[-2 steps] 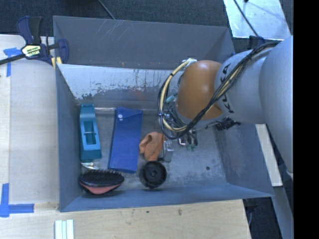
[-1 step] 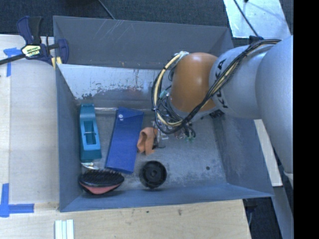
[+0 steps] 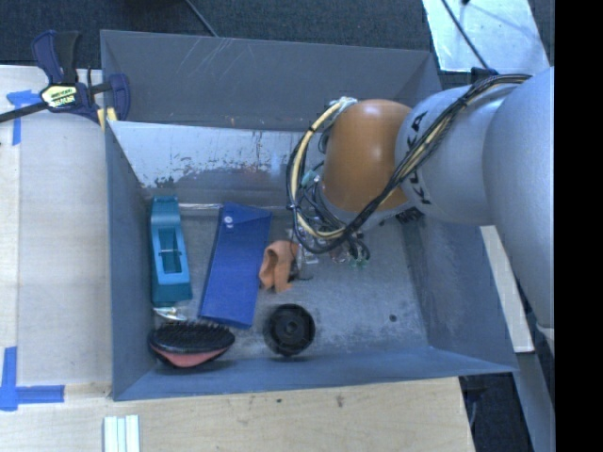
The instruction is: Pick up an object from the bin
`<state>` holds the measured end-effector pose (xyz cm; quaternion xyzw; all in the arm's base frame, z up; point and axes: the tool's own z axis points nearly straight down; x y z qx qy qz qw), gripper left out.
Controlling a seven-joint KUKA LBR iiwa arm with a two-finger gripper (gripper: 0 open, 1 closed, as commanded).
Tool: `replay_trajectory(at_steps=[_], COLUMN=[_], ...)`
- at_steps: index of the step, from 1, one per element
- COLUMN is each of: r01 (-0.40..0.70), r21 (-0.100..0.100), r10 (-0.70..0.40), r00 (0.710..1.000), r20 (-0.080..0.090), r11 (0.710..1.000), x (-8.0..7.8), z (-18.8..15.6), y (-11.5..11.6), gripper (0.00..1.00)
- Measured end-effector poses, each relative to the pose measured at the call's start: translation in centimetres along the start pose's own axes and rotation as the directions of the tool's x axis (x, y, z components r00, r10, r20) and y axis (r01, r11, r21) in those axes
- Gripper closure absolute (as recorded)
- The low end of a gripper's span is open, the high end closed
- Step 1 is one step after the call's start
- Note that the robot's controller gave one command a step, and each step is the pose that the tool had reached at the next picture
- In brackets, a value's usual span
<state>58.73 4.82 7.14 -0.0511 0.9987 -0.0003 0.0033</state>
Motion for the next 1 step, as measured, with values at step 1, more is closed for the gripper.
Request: replay_trajectory(at_steps=[1], r01=[-0.019], r21=[-0.001], r10=[0.019], r00=[1.0], r20=[-0.002], r11=[1.0], x=[-1.08], z=[-14.38], y=[0.12], gripper=[1.0])
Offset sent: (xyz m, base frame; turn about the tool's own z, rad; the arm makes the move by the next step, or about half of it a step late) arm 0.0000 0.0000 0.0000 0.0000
